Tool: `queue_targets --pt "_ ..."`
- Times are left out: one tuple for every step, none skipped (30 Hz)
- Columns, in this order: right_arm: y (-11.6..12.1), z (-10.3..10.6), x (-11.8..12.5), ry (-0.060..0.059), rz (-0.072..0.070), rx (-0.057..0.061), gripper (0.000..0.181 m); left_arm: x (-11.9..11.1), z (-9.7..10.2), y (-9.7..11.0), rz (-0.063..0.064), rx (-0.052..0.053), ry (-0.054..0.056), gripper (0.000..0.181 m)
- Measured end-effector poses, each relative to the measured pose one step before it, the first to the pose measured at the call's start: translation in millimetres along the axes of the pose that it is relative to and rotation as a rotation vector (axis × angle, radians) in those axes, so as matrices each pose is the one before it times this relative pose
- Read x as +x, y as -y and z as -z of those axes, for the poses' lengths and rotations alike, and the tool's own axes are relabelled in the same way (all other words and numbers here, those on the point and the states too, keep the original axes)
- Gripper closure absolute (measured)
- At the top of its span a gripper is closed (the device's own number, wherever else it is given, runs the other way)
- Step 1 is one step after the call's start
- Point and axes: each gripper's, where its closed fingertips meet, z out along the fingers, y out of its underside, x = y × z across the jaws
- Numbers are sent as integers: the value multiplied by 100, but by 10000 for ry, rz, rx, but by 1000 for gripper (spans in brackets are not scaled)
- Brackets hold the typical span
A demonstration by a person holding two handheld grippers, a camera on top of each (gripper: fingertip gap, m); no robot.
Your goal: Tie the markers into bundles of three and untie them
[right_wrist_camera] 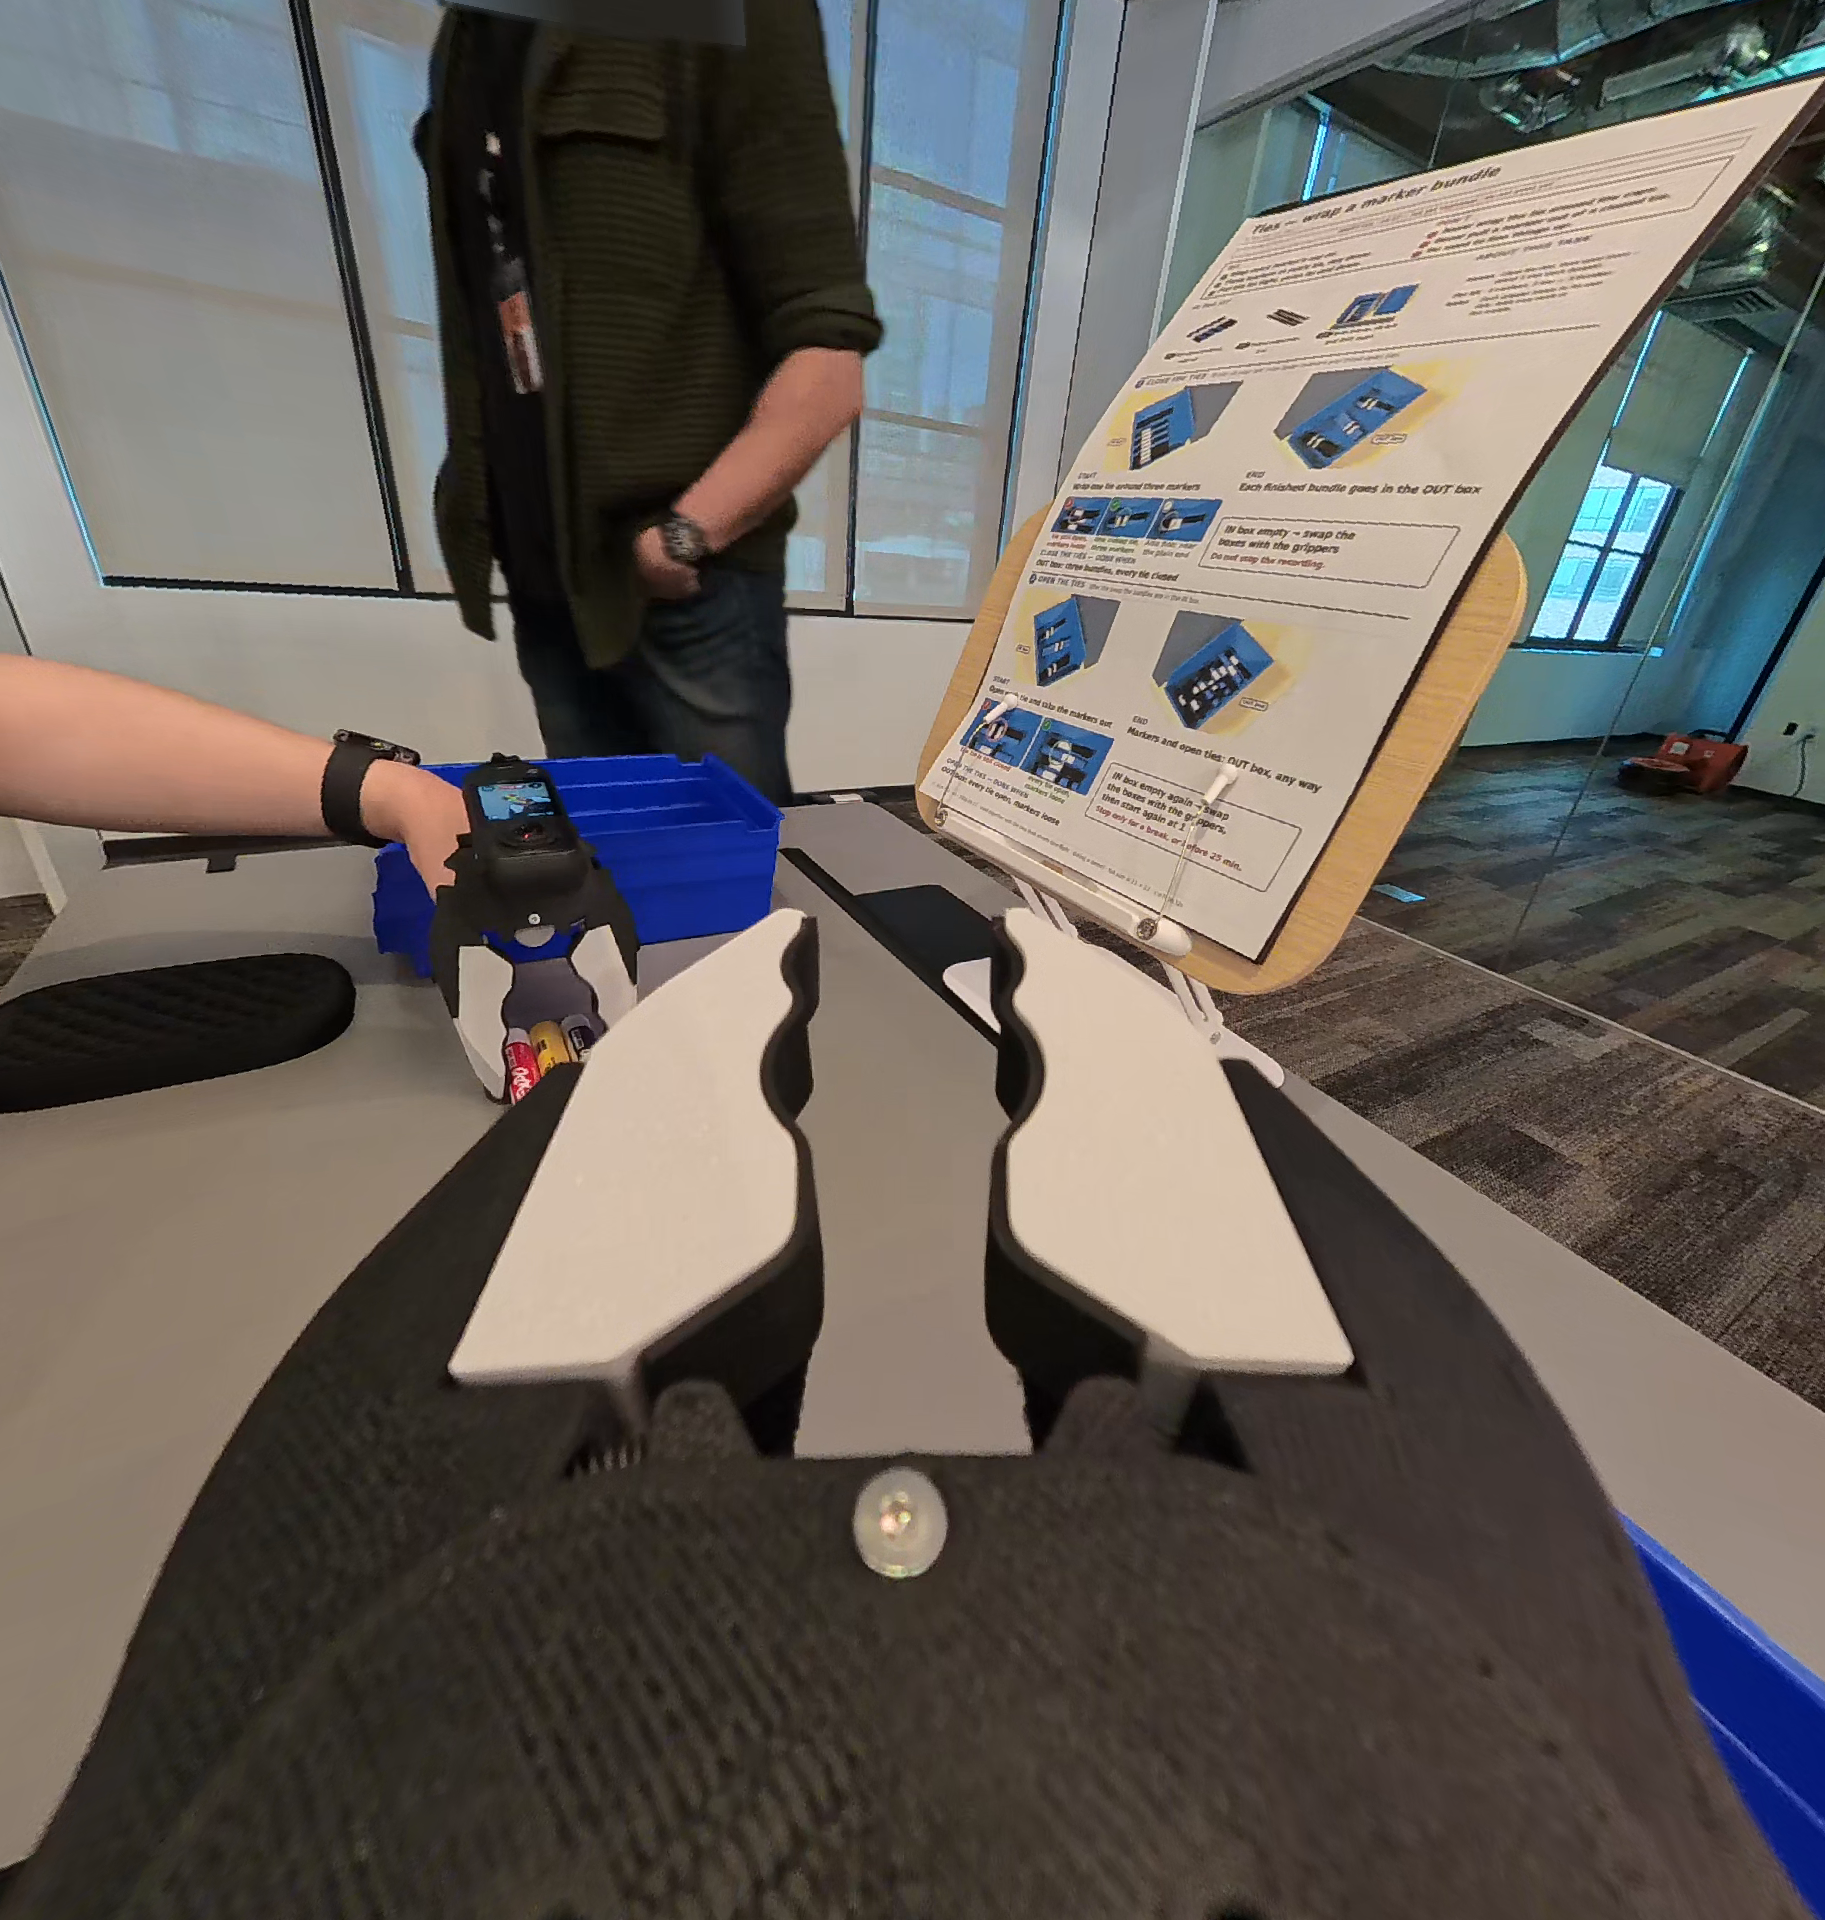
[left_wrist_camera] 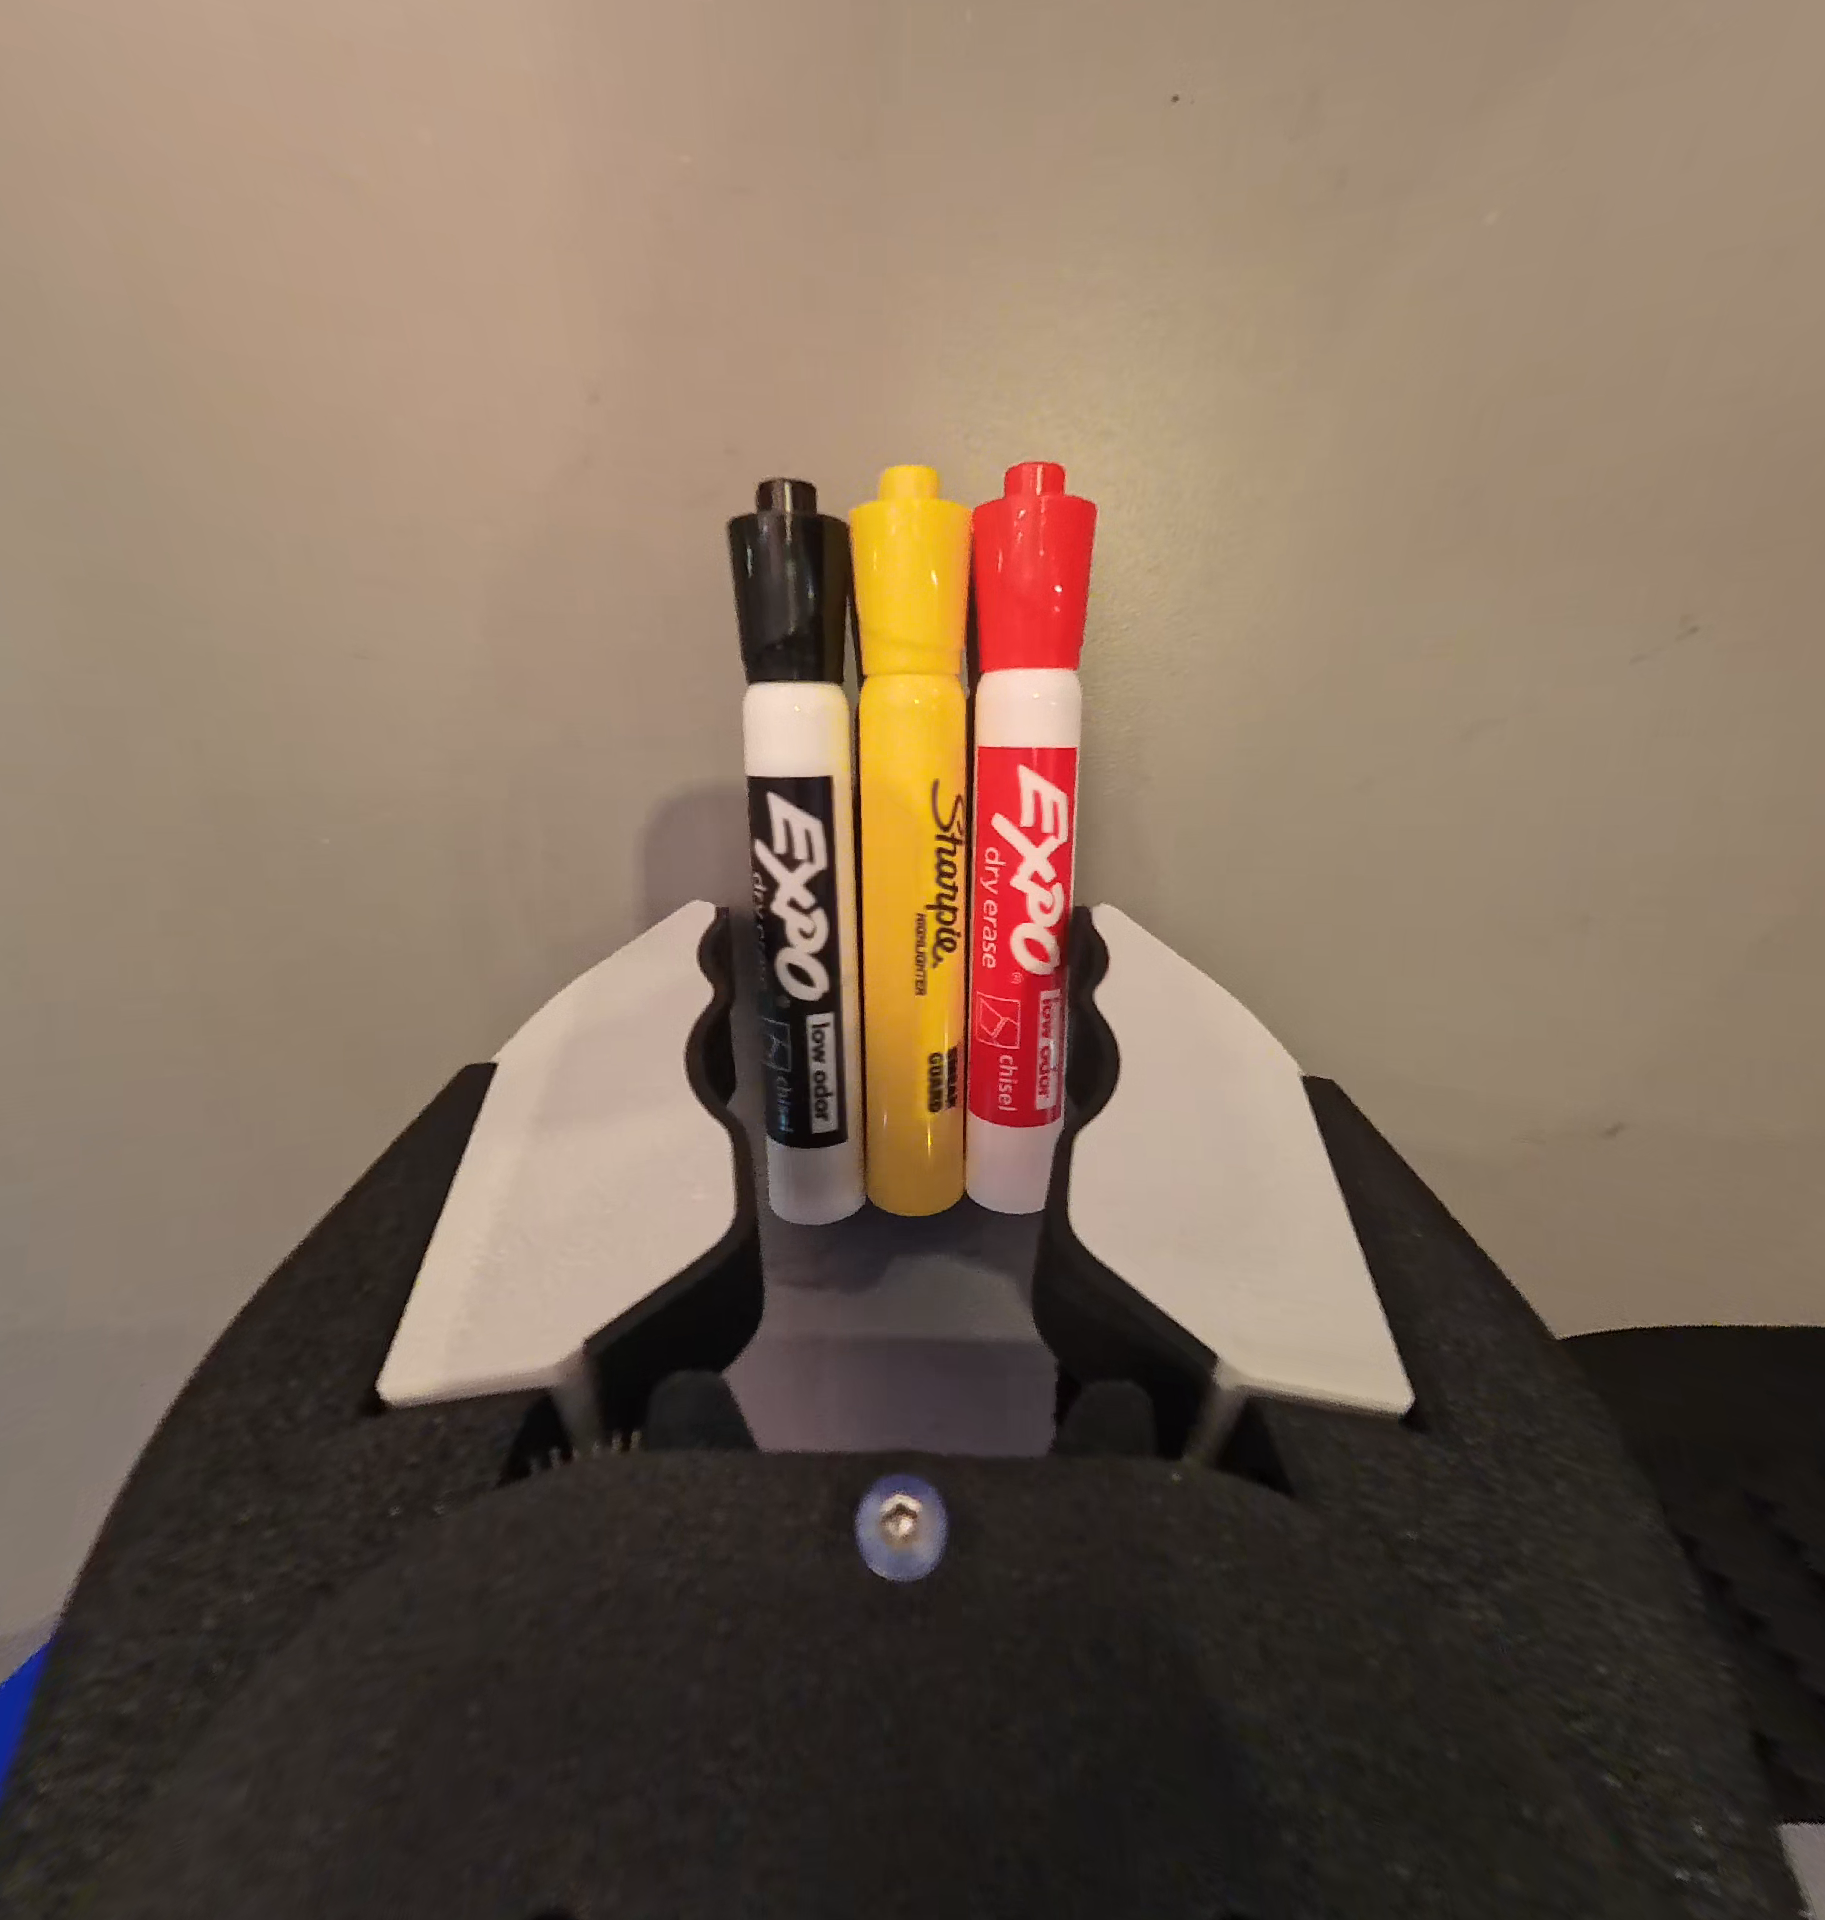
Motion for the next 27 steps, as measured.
queue_targets --pt "-25 45 24 -9 -15 -6 149 -98 44 6 -9 -13 49 118" --pt "-23 38 58 -24 -7 4 149 -38 65 105 -8 57 6 118" --pt "-14 32 67 -25 -9 11 149 33 69 123 13 59 -41 118" --pt "-18 34 31 -4 -22 8 149 -116 68 44 -4 6 65 117" --pt "-19 23 17 0 -19 -7 149 19 71 80 -50 34 1 117" --pt "-26 13 35 -18 3 -19 149 13 66 65 -10 28 0 117" --pt "-13 19 35 -24 19 -12 149 19 73 50 13 17 -9 117" --pt "7 30 0 -6 13 2 149 65 70 54 6 26 -17 117" --pt "15 27 9 -4 0 1 149 13 84 67 -7 40 36 117" --pt "19 51 45 -23 -2 10 149 -8 64 18 -20 21 50 117" --pt "39 60 51 -20 -5 24 149 -6 40 15 8 33 51 117" --pt "29 61 25 -7 -17 25 149 0 13 23 11 48 55 117" --pt "17 57 30 -12 -19 16 149 17 24 68 -2 77 58 117" --pt "-12 51 28 -22 -7 2 149 131 104 163 22 135 -21 117" --pt "-30 40 35 -24 2 -11 149 97 219 221 31 150 3 117" --pt "-25 30 20 -17 -5 -13 149 37 400 352 28 235 48 117" --pt "-20 5 12 -8 -9 -7 149 34 621 498 86 330 34 117" --pt "-6 6 -4 -12 1 -6 149 45 874 647 119 419 19 117" --pt "-9 -19 15 -23 12 -13 149 -95 1188 682 107 461 96 117" --pt "-7 -42 4 -19 19 -25 149 -263 1482 664 107 492 152 117" --pt "20 -76 -43 0 19 -18 149 -589 1772 523 152 466 262 117" --pt "68 -96 -110 37 6 10 149 -1013 2023 303 188 383 392 117" --pt "107 -111 -181 63 8 37 149 -1346 2171 52 228 310 444 118" --pt "123 -133 -152 56 23 51 149 -2030 2218 -280 316 205 702 122" --pt "145 -138 -95 33 16 48 149 -2535 2087 -589 427 107 809 126" --pt "141 -144 -41 6 -1 33 149 -2517 1785 -802 524 59 620 131" --pt "89 -152 -30 -14 40 -6 149 -2684 1407 -1030 641 -26 647 135"
